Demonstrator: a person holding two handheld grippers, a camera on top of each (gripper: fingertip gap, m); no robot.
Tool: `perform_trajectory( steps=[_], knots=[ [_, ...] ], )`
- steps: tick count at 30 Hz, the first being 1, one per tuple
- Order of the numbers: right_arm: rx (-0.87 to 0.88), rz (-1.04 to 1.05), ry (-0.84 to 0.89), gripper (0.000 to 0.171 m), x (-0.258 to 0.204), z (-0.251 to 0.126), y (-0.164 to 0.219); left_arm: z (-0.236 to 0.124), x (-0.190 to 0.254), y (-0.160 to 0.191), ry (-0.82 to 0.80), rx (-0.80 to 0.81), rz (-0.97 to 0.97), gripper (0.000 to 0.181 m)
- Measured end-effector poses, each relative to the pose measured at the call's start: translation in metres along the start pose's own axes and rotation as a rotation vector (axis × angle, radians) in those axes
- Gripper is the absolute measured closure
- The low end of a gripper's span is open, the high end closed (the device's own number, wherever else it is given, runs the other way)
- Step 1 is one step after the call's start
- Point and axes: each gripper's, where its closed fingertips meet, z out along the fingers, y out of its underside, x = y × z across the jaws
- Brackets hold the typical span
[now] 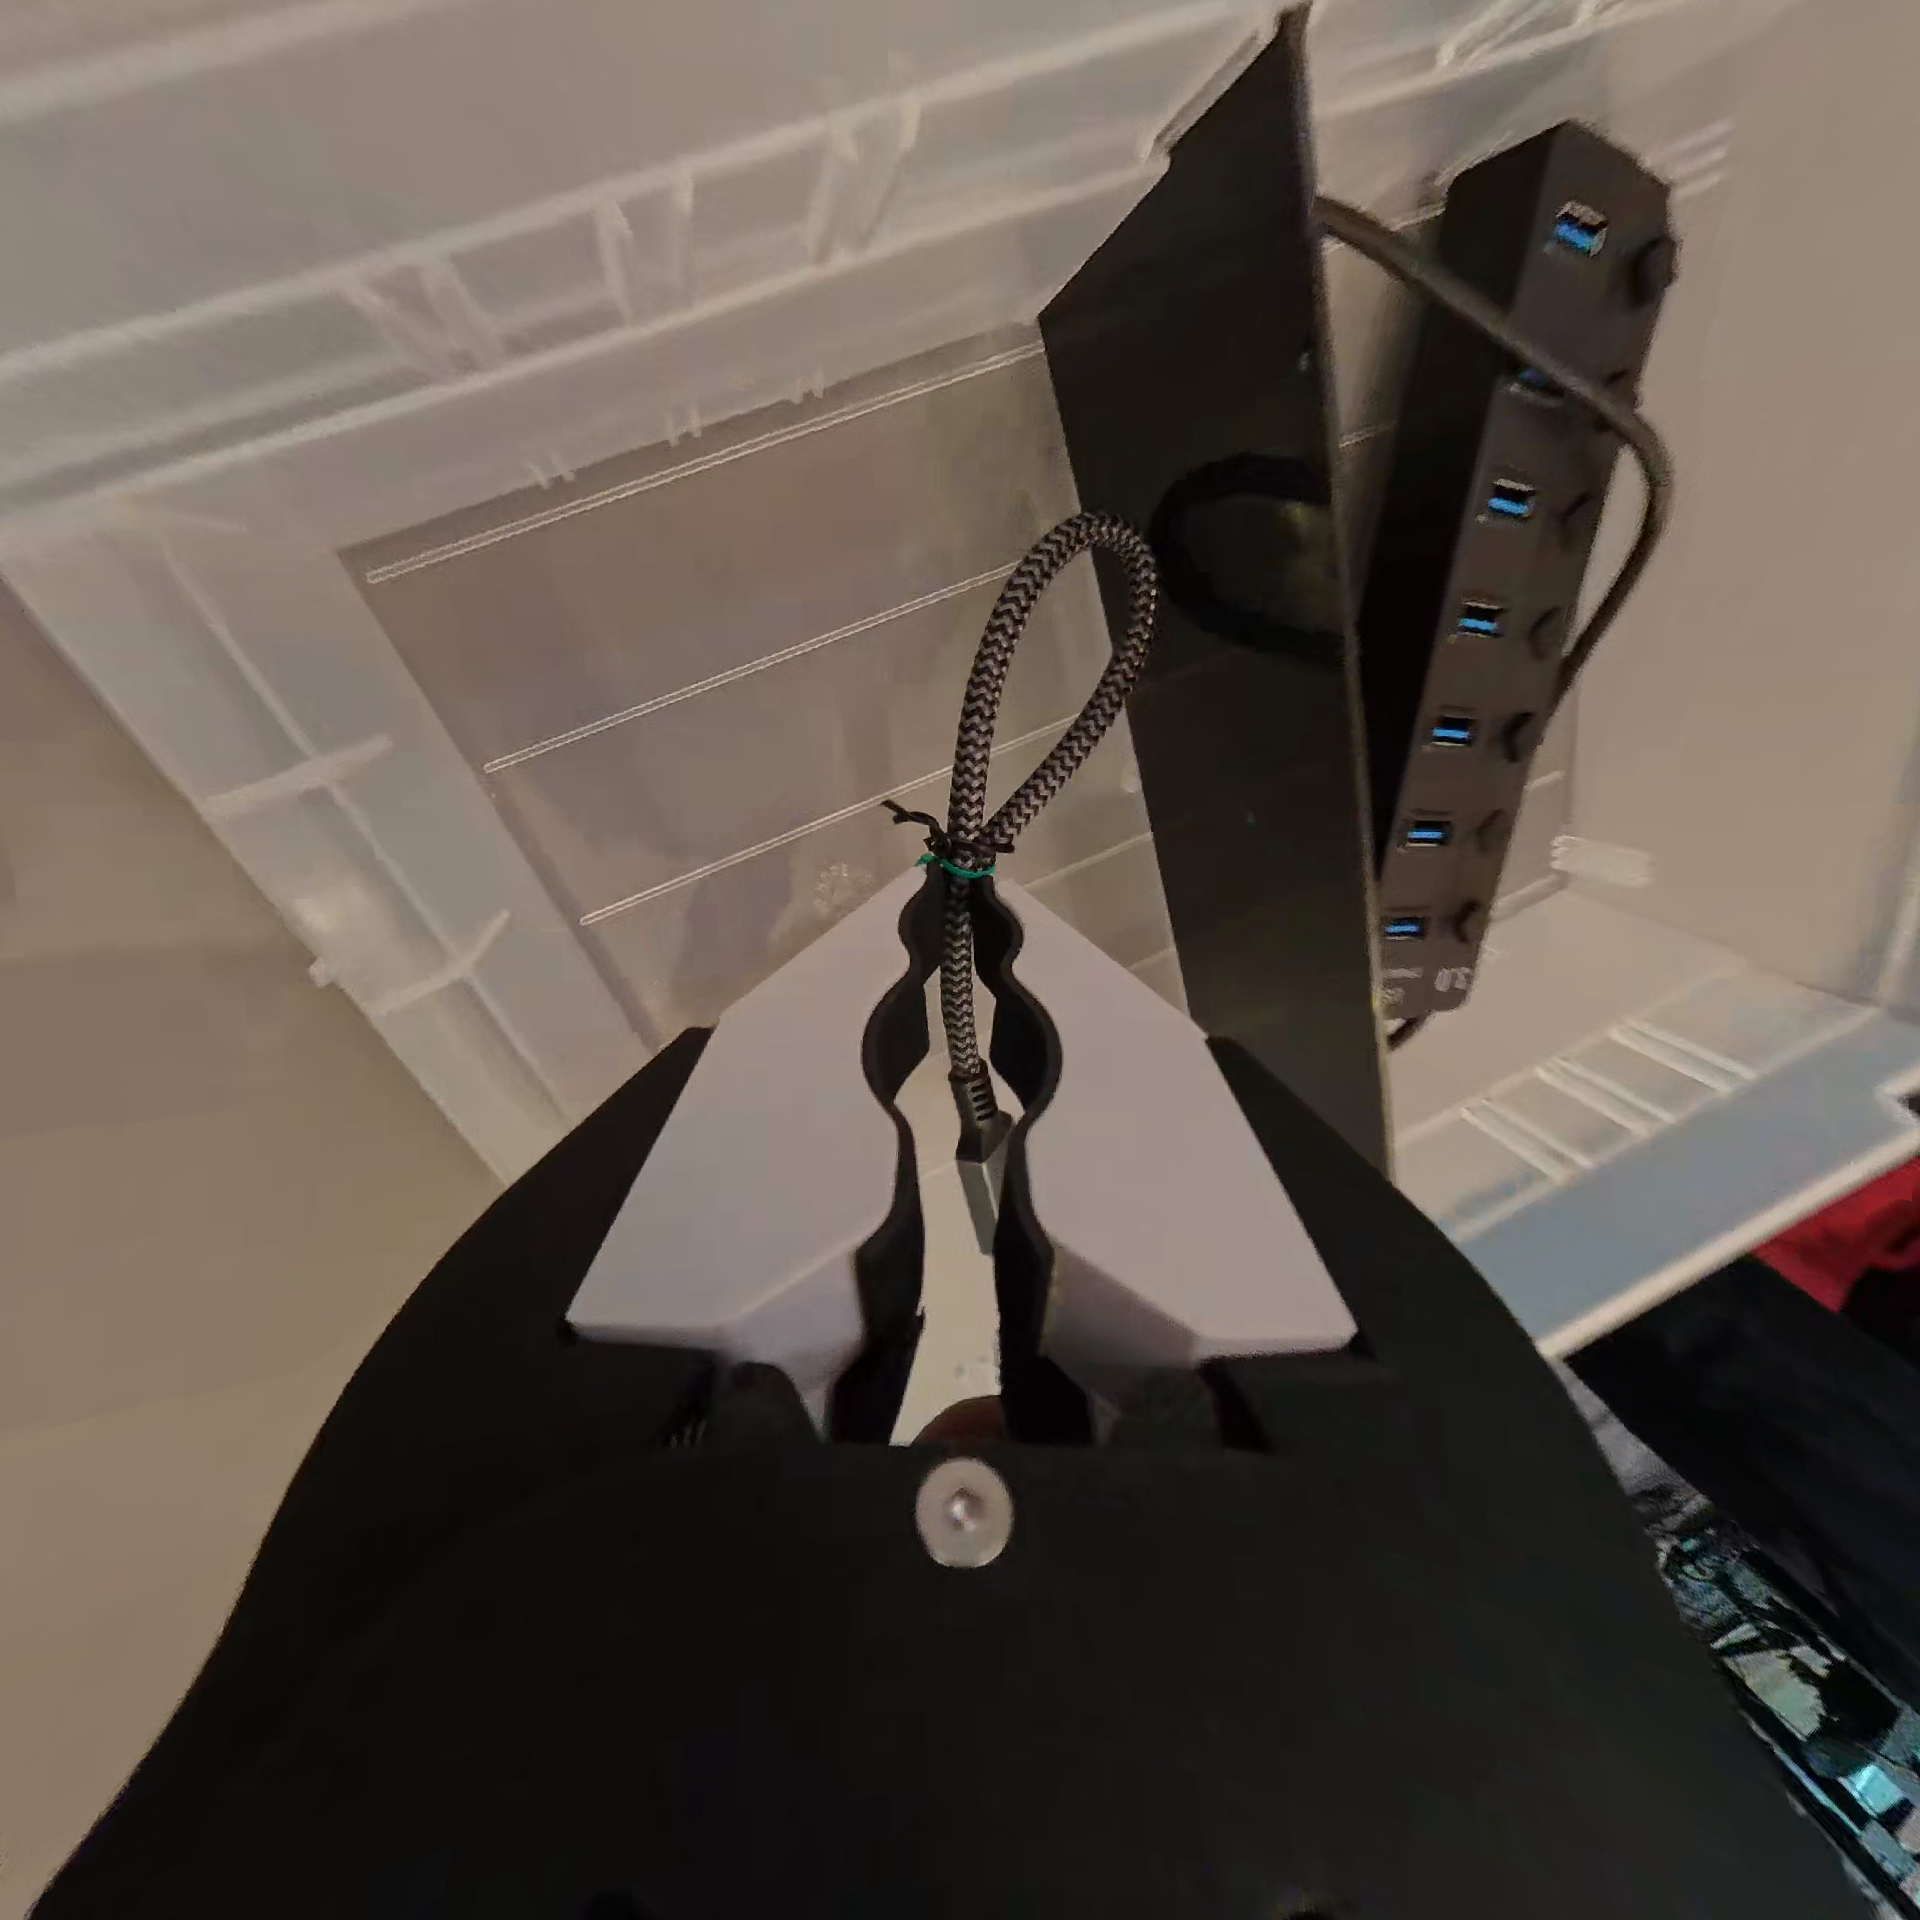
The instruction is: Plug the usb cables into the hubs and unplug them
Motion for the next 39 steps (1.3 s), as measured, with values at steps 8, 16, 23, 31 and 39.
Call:
perform_trajectory(
  steps=[8, 16, 23, 31, 39],
  knots=[
    [-0.032, 0.046, -0.059, 0.163, -0.008, 0.024, 0.004, 0.001, 0.001, 0.0, 0.004, -0.001, 0.004, 0.146],
    [0.074, 0.039, 0.161, 0.141, 0.015, -0.06, -0.029, -0.005, -0.02, -0.008, -0.062, 0.036, -0.013, 0.148],
    [0.475, -0.204, 0.102, 0.127, -0.077, -0.127, -0.239, -0.012, -0.057, -0.007, -0.163, 0.042, -0.021, 0.151],
    [0.597, -0.282, -0.212, 0.127, -0.205, -0.048, -0.436, -0.014, -0.075, 0.001, -0.181, 0.035, -0.09, 0.152],
    [0.509, -0.16, -0.297, 0.136, -0.238, 0.018, -0.512, -0.011, -0.08, 0.006, -0.178, 0.018, -0.11, 0.154]
  ],
)
